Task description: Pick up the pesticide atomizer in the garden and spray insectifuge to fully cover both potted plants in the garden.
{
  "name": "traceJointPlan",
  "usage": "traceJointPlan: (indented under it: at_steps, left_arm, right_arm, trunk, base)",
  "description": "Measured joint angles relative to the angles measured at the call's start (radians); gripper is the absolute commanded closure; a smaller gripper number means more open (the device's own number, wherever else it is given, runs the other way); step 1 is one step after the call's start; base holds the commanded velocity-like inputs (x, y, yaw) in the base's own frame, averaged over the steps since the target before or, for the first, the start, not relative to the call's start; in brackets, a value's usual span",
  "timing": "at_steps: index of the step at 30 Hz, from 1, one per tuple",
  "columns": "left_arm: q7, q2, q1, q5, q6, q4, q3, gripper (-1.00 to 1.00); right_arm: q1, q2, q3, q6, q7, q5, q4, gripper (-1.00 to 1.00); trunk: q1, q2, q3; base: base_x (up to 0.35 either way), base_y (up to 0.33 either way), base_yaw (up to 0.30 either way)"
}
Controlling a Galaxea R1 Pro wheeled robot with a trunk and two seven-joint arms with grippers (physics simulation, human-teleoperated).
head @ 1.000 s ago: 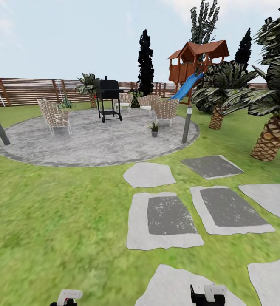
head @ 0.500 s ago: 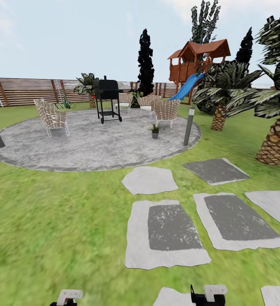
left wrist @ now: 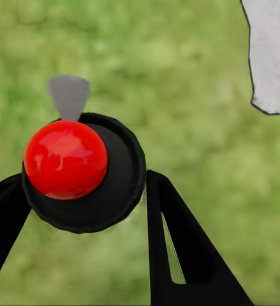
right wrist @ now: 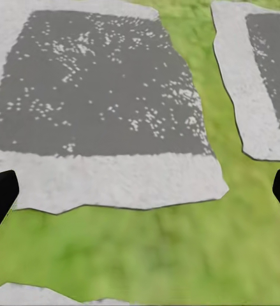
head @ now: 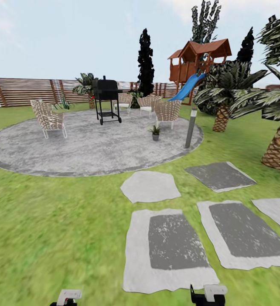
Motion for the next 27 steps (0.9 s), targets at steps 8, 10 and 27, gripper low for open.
traceJointPlan:
  at_steps: [8,10,27]
  left_arm:
    - [0.0,0.0,0.0,-0.001,0.0,0.0,0.0,1.0]
    - [0.0,0.0,0.0,-0.001,0.0,0.0,0.0,1.0]
    - [0.0,0.0,0.0,0.0,0.0,0.0,0.0,1.0]
  right_arm:
    - [0.0,0.0,0.0,0.0,0.0,0.0,0.0,-1.0]
    - [0.0,0.0,0.0,0.0,0.0,0.0,0.0,-1.0]
    - [0.0,-0.001,-0.002,0.0,-0.001,0.0,-0.001,-1.0]
  trunk:
    - [0.0,0.0,0.0]
    - [0.0,0.0,0.0]
    - [0.0,0.0,0.0]
  base:
    - [0.339,0.0,0.0]
    - [0.339,0.0,0.0]
    - [0.339,0.0,0.0]
